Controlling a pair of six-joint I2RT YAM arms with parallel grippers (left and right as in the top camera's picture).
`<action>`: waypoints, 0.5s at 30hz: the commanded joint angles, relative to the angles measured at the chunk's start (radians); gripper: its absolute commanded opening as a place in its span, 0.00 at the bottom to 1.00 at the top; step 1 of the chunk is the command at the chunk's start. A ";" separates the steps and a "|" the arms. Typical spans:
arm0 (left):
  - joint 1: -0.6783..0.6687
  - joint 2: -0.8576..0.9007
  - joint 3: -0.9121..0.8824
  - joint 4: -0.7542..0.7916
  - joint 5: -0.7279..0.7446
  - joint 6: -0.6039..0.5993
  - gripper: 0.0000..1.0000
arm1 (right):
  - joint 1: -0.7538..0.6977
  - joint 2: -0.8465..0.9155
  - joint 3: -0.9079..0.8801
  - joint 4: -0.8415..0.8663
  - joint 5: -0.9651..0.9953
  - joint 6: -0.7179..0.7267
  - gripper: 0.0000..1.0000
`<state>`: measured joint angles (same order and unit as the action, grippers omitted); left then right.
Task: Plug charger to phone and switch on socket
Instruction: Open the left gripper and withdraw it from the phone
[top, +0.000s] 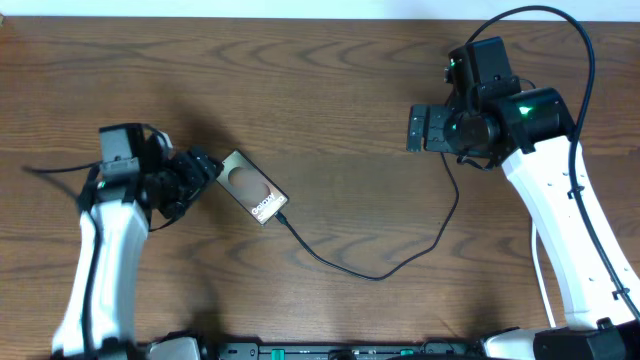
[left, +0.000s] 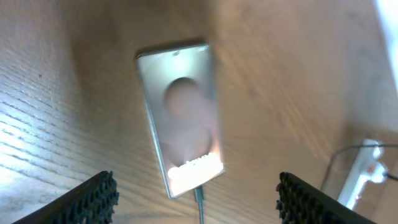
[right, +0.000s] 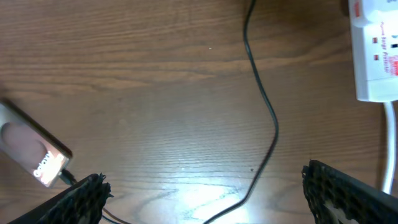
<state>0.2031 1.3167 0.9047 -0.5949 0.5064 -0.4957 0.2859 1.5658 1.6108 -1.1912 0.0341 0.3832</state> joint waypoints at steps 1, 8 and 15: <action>0.005 -0.105 -0.002 -0.003 -0.016 0.006 0.86 | -0.027 -0.010 0.013 0.006 0.042 -0.022 0.99; 0.005 -0.280 -0.002 -0.012 -0.016 0.006 0.93 | -0.159 -0.010 0.042 0.034 0.034 -0.085 0.99; 0.005 -0.332 -0.002 -0.015 -0.016 0.006 0.95 | -0.390 -0.010 0.184 -0.016 -0.106 -0.194 0.99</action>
<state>0.2031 0.9913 0.9047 -0.6064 0.4980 -0.4969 -0.0311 1.5658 1.7241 -1.1923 0.0055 0.2642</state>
